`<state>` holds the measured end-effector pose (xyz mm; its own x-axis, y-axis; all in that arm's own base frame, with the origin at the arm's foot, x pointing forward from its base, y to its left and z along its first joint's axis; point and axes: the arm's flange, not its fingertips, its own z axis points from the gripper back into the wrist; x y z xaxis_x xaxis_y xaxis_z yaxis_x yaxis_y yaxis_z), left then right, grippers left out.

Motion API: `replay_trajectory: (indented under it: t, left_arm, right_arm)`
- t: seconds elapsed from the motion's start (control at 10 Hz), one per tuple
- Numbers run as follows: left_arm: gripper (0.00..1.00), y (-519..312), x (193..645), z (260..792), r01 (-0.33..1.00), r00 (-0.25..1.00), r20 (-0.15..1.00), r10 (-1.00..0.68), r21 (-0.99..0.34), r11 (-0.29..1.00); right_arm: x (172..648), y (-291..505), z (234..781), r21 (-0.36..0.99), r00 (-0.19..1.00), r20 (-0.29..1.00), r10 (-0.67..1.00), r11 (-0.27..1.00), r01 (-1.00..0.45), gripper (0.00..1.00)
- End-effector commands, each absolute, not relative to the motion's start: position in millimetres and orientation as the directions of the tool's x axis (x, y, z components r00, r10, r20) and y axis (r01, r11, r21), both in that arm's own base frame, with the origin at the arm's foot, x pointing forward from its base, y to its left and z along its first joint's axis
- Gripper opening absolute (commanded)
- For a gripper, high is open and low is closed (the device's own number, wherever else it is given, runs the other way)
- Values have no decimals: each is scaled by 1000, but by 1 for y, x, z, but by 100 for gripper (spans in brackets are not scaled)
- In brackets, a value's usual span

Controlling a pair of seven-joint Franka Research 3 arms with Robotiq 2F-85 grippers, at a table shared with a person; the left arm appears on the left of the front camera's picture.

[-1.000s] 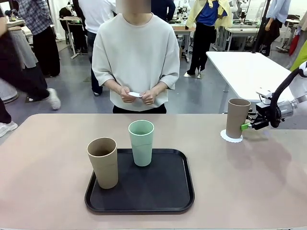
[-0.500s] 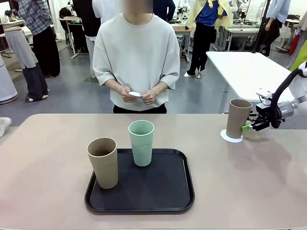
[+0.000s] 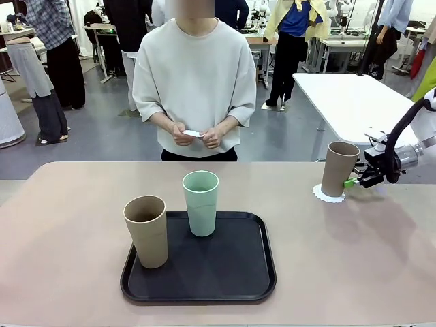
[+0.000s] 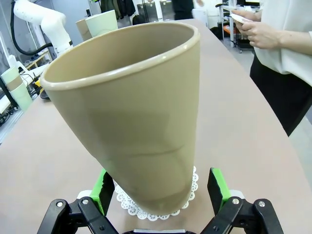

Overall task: Place coasters on the table and set cups on them.
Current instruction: Pick up one Reusable plastic cup and place it on a coaster set by the human.

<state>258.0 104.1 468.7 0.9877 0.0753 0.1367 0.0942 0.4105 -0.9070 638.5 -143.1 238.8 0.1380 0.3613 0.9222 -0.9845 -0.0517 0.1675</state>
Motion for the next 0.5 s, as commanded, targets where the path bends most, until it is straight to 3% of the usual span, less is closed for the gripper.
replay_trajectory:
  t: [0.0,0.4]
  left_arm:
    - [100,105,257,469,103,987,144,75,-910,401]
    - [100,105,257,469,103,987,144,75,-910,401]
  right_arm:
    - [629,-147,242,153,128,915,382,-35,-988,100]
    - [632,-168,244,160,163,905,392,41,-986,100]
